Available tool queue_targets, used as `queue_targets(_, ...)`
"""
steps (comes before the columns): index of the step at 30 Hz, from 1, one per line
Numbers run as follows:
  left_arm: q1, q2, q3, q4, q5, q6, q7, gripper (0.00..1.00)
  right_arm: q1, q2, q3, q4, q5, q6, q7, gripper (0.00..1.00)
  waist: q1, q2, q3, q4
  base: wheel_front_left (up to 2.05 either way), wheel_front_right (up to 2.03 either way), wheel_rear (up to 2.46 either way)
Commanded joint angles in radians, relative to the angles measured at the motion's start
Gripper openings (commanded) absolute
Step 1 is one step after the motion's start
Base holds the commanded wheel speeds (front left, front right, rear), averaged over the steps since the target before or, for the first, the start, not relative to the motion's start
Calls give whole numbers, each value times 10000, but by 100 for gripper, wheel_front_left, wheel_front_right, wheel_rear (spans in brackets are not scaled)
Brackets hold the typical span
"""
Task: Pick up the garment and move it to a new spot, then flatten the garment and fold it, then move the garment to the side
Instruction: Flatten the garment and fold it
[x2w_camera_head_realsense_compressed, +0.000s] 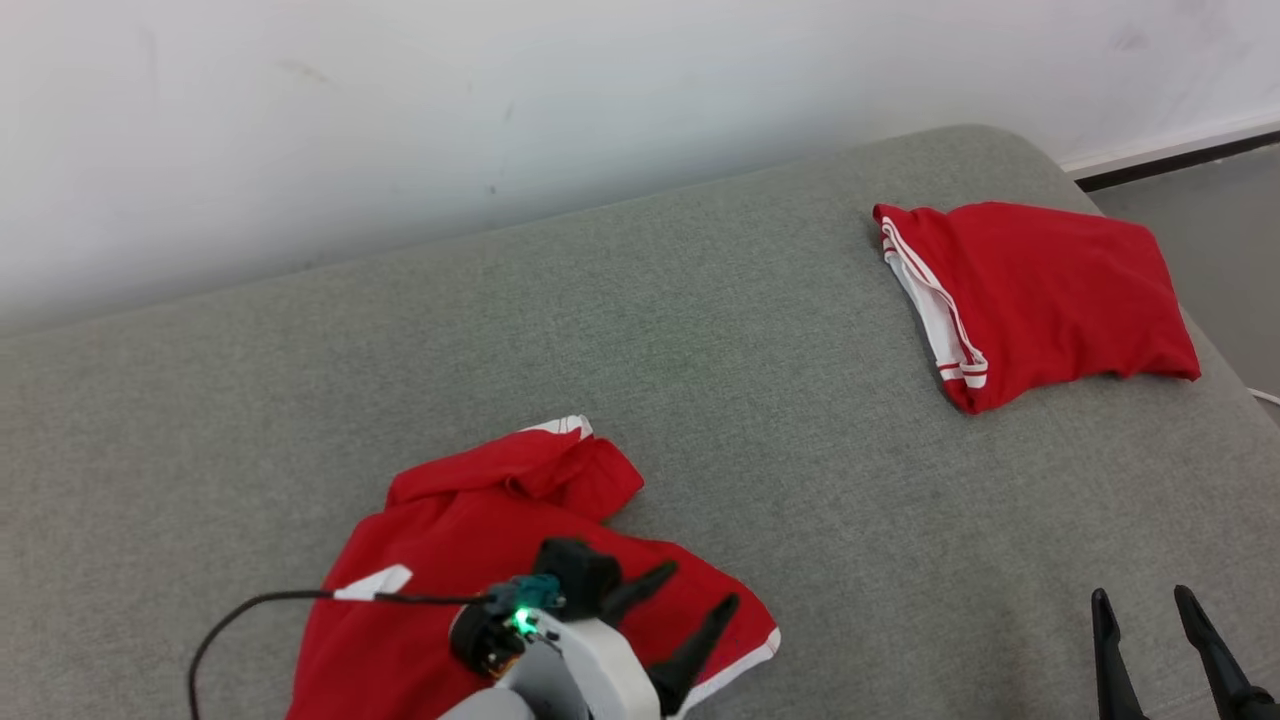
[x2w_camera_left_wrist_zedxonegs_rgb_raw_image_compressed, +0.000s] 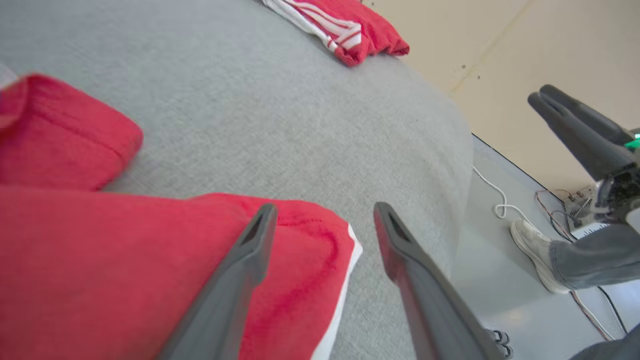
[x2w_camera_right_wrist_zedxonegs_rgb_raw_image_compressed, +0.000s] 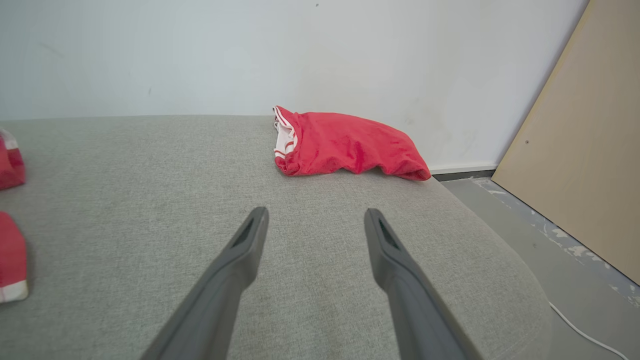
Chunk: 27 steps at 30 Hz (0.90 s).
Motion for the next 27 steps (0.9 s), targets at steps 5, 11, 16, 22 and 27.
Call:
queue_targets(5,463,420,887,-400,352,1102,-1563,100,192,-144,-348,-198,-116,-21,6,100,0,-1,-402,472,0,0,0)
queue_targets(11,1205,778,1834,-933,461,2087,-2618,100,385,-326,-748,-553,-214,-21,6,100,0,-1,-890,1336,0,0,0)
queue_targets(16,2083,977,2727,-1222,740,2689,-2803,100,394,-410,-796,-795,-262,-21,7,100,0,-1,-1178,2080,0,0,0)
queue_targets(22,3328,839,4083,-1719,1617,2792,-2784,100,458,-414,-676,-886,-285,-21,6,100,0,-1,-1440,2940,0,0,0)
queue_targets(27,4121,555,4853,-1805,2082,2514,-2781,100,523,-337,-585,-801,-206,-21,7,100,0,-1,-1598,3398,0,0,0)
